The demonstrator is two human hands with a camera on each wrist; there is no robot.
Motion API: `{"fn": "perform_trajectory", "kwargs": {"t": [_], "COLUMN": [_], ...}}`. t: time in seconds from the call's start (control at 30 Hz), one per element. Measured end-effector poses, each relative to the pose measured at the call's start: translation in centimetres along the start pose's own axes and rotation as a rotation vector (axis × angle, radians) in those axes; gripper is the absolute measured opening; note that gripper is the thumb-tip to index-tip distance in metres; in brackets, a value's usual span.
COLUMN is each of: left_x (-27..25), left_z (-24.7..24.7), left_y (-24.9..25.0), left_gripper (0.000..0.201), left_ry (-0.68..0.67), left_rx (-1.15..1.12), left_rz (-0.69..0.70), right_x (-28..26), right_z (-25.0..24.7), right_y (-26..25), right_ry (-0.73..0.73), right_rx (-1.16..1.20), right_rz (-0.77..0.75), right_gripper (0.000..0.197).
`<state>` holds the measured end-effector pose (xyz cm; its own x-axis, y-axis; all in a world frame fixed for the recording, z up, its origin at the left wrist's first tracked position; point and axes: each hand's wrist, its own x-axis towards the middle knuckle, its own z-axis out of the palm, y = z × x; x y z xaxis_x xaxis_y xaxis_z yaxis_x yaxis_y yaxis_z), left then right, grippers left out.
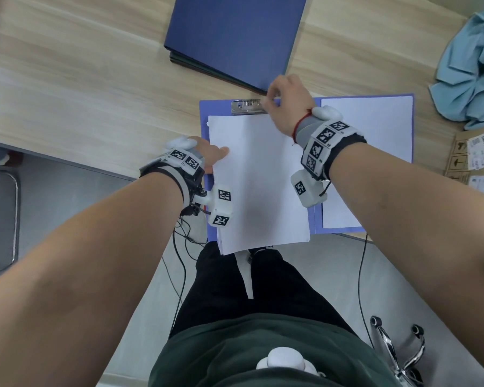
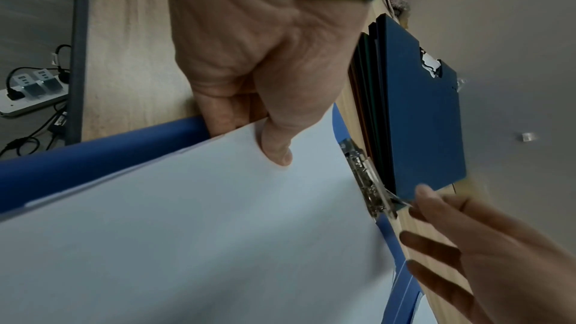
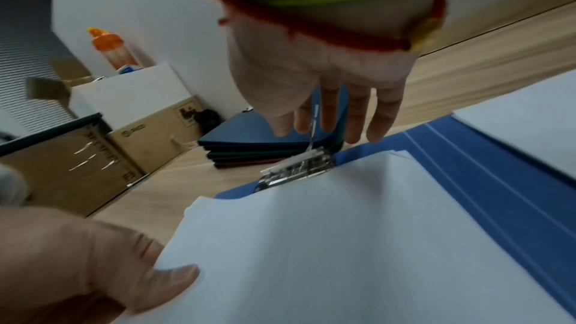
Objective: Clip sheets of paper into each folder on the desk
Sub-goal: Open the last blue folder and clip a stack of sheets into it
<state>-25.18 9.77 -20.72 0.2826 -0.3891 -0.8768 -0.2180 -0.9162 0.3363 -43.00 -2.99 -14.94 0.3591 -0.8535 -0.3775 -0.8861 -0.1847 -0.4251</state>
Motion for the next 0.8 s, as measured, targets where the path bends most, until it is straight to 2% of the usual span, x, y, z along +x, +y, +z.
{"fn": "perform_trajectory", "kwargs": {"t": [0.1, 0.2, 0.3, 0.37, 0.53, 0.6, 0.67, 0.7, 0.73, 0.8], "left_x": [-0.8, -1.1, -1.4, -1.6, -2.0, -2.1, -2.1, -2.3, -2.2, -2.5], "left_z": [-0.3, -0.3, -0.3, -0.4, -0.6, -0.7, -0.8, -0.9, -0.9, -0.8], "left_y": [0.2, 0.2, -0.3, -0.4, 0.1, 0.4, 0.3, 0.2, -0.1, -0.6], "left_gripper": [0.055, 0.041, 0.044, 0.035, 0.033, 0.042, 0.059, 0.062, 0.058, 0.053], "left_ry": [-0.015, -0.002, 0.029, 0.043, 0.056, 0.057, 0.03, 0.032, 0.053, 0.064], "left_rx": [-0.012, -0.017, 0.011, 0.02, -0.015, 0.004, 0.08, 0.09, 0.065, 0.015], "left_rz": [0.016, 0.046, 0.09, 0.107, 0.113, 0.103, 0.122, 0.156, 0.19, 0.227], "right_x": [0.5, 0.0, -1.0, -1.7, -2.2, -2.2, -2.1, -2.2, -2.2, -2.3], "right_z": [-1.0, -1.6, -2.0, -1.8, -0.9, -1.0, -0.8, -0.8, -0.7, -0.7], "right_y": [2.0, 3.5, 4.2, 4.6, 5.0, 4.9, 5.1, 5.1, 5.2, 5.2], "right_ry": [-0.047, -0.064, -0.036, -0.073, -0.124, -0.119, -0.117, -0.12, -0.129, -0.174], "right_rx": [-0.093, -0.045, 0.029, 0.035, 0.052, 0.057, 0.114, 0.153, 0.166, 0.137], "right_rz": [0.19, 0.275, 0.324, 0.37, 0.396, 0.396, 0.386, 0.369, 0.347, 0.334], "right_gripper": [0.032, 0.034, 0.028, 0.03, 0.033, 0.026, 0.046, 0.057, 0.06, 0.055]}}
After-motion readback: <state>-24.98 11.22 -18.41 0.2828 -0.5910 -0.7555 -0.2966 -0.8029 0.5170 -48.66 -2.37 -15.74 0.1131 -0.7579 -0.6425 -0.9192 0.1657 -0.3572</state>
